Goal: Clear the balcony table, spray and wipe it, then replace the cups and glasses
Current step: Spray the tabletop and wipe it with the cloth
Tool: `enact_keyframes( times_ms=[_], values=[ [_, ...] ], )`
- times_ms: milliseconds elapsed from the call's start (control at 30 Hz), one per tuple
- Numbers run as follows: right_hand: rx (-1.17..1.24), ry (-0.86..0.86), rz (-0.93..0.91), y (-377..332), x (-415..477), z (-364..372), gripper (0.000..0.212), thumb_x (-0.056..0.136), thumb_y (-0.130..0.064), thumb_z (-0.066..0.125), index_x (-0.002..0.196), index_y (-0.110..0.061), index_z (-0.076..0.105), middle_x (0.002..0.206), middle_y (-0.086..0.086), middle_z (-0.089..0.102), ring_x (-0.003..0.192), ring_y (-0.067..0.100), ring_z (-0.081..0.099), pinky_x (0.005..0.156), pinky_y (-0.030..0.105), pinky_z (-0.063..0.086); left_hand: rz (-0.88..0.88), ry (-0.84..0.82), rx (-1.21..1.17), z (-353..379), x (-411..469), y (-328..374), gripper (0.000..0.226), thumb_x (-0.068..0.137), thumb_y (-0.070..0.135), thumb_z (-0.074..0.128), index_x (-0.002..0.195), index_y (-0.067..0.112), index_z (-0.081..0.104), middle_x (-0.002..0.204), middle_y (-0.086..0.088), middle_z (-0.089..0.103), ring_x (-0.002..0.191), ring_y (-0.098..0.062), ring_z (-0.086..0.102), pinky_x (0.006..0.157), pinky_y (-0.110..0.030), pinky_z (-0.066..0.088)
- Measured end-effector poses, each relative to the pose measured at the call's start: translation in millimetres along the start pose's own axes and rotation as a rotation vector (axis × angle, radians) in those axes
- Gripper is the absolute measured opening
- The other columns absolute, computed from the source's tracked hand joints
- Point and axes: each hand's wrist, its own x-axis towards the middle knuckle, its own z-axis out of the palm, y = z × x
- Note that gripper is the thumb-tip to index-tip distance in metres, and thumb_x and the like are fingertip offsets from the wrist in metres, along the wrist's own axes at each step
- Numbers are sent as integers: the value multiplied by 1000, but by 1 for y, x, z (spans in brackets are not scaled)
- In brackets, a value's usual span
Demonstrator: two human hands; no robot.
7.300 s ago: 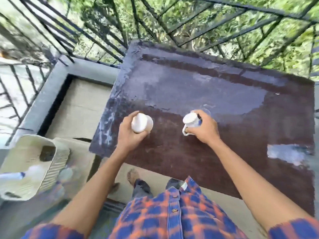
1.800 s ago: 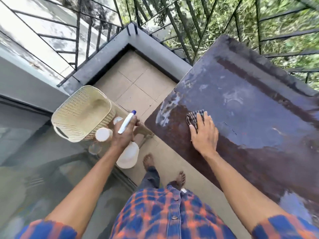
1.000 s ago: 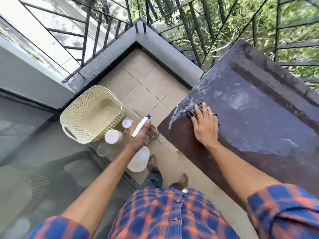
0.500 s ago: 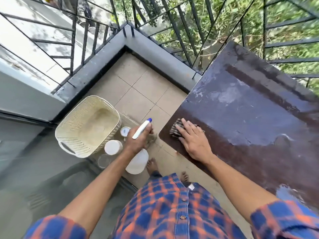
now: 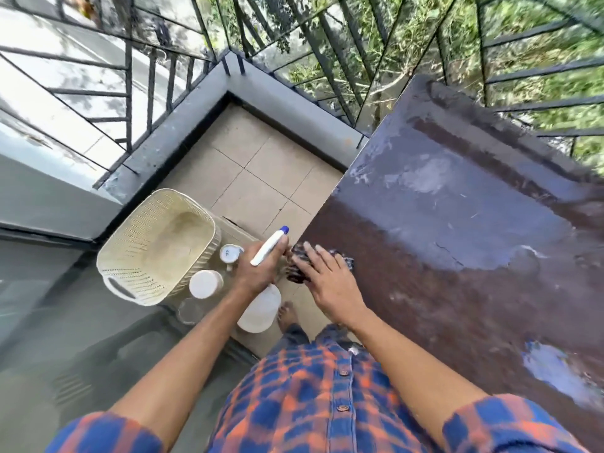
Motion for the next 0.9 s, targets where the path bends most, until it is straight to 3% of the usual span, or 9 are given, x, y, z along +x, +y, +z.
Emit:
enact_keyframes(
  times_ms=[167, 233, 300, 400, 467, 600, 700, 800, 900],
  values=[
    [-12, 133, 351, 80, -113, 9, 53, 100, -41, 40, 153, -34, 37, 165, 1, 28, 146, 26, 35, 114, 48, 33, -16, -82, 102, 20, -7, 11, 55, 76, 80, 56, 80, 28, 75, 89, -11, 75, 48, -21, 52, 60, -39, 46],
    [34, 187, 641, 112, -152, 4, 54, 100, -40, 38, 152, -28, 40, 164, 7, 29, 144, 32, 38, 112, 50, 35, -23, -100, 144, 26, -10, 17, 52, 76, 79, 54, 79, 32, 75, 91, -3, 76, 51, -23, 54, 64, -40, 47],
    [120, 262, 977, 128, -165, 0, 56, 98, -38, 39, 152, -22, 41, 163, 13, 30, 143, 37, 37, 112, 54, 36, 3, -121, 180, 35, -14, 23, 48, 78, 77, 54, 79, 34, 75, 87, 2, 77, 47, -15, 54, 57, -33, 47],
    [252, 328, 1318, 111, -132, -9, 58, 100, -33, 47, 156, -23, 34, 167, 11, 19, 150, 35, 24, 118, 57, 25, 64, -159, 137, 48, -19, 29, 46, 85, 64, 58, 79, 22, 75, 86, -12, 74, 39, -14, 46, 44, -25, 40],
    [304, 282, 1290, 84, -97, -17, 63, 101, -34, 50, 159, -26, 25, 169, 8, 12, 153, 33, 17, 119, 56, 21, 89, -192, 126, 56, -21, 34, 44, 89, 57, 59, 81, 16, 74, 89, -18, 72, 37, -17, 43, 42, -26, 38],
    [196, 146, 755, 24, -46, -14, 65, 100, -34, 47, 160, -29, 21, 169, 5, 11, 154, 28, 16, 120, 52, 20, 94, -233, 171, 64, -24, 38, 42, 93, 51, 60, 83, 12, 73, 88, -19, 72, 37, -19, 44, 43, -27, 39],
    [202, 89, 516, 18, -51, -11, 61, 101, -35, 44, 159, -33, 22, 169, -1, 10, 154, 24, 17, 121, 49, 22, 133, -263, 212, 68, -24, 38, 41, 102, 36, 60, 90, -2, 69, 88, -32, 67, 37, -20, 44, 43, -26, 38],
    [148, 127, 569, 33, -106, 2, 57, 102, -40, 41, 156, -38, 26, 169, -7, 12, 152, 18, 22, 119, 42, 29, 161, -326, 262, 74, -25, 43, 38, 104, 32, 57, 88, -1, 70, 92, -24, 72, 42, -22, 46, 46, -27, 39],
    [124, 224, 852, 56, -184, 18, 55, 102, -42, 37, 156, -32, 33, 167, -1, 20, 150, 22, 29, 113, 46, 37, 186, -389, 279, 80, -25, 48, 38, 105, 30, 56, 89, -2, 69, 93, -22, 73, 41, -21, 45, 46, -26, 38]
  ],
)
